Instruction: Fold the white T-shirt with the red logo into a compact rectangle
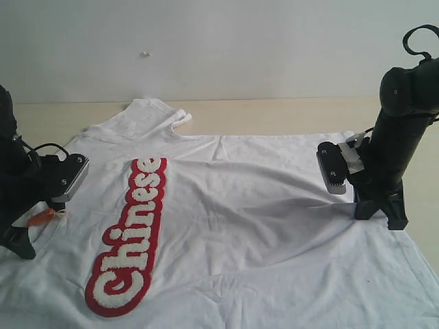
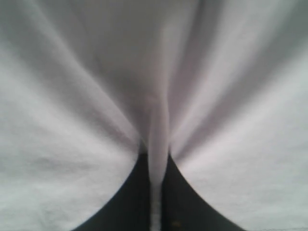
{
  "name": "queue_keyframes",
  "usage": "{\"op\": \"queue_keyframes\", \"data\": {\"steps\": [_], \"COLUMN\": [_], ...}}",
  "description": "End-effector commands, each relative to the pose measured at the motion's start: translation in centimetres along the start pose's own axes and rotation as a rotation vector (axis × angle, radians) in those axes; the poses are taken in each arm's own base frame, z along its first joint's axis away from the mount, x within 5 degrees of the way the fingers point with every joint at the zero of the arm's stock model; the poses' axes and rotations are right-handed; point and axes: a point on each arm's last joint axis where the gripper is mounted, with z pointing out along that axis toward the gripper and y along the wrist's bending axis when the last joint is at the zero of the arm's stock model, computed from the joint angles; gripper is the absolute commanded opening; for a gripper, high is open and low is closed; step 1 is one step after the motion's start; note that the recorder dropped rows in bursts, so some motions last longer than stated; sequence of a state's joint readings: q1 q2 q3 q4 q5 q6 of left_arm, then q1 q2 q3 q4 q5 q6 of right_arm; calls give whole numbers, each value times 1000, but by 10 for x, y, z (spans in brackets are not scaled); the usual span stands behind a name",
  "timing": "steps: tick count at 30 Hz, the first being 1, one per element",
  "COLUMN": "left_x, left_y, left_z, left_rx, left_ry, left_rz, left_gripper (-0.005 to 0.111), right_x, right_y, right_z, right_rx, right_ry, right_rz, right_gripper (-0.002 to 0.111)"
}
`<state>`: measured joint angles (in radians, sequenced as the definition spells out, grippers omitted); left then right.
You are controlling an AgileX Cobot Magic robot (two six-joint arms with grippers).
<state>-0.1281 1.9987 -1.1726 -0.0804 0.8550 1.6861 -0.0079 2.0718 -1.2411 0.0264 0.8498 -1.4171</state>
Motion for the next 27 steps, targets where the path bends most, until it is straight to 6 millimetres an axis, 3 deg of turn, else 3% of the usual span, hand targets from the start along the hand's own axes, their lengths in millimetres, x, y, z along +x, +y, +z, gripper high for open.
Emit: {"op": "queue_keyframes", "data": {"steps": [1,8,10,15,17,19,23,27], "left_x": [1,2,3,4,4,3,10,15], "left_y": [9,7,7,7,8,8,8,5], "left_z": [0,27,33,45,42,30,-22,-108], "left_rx": [-83,0,19,33,21,-5,-148,-339], "left_ry": [-1,-5,-5,-1,-1,0,9,1], "left_rz": [-29,-89,-111,-162,-163,-162,-167,-204], "left_gripper": [85,85,80,0,2,1,1,0], "right_x": [2,2,2,2,2,3,2,1], "right_y": [1,1,1,1,1,4,2,2], "right_z": [17,17,17,17,17,11,-34,-107], "right_rx": [-22,-24,-24,-24,-26,-41,25,221], "right_ry": [10,10,10,10,11,15,3,-20], "right_rz": [8,17,17,17,30,31,28,21], "right_gripper": [0,0,0,0,0,0,0,0]}}
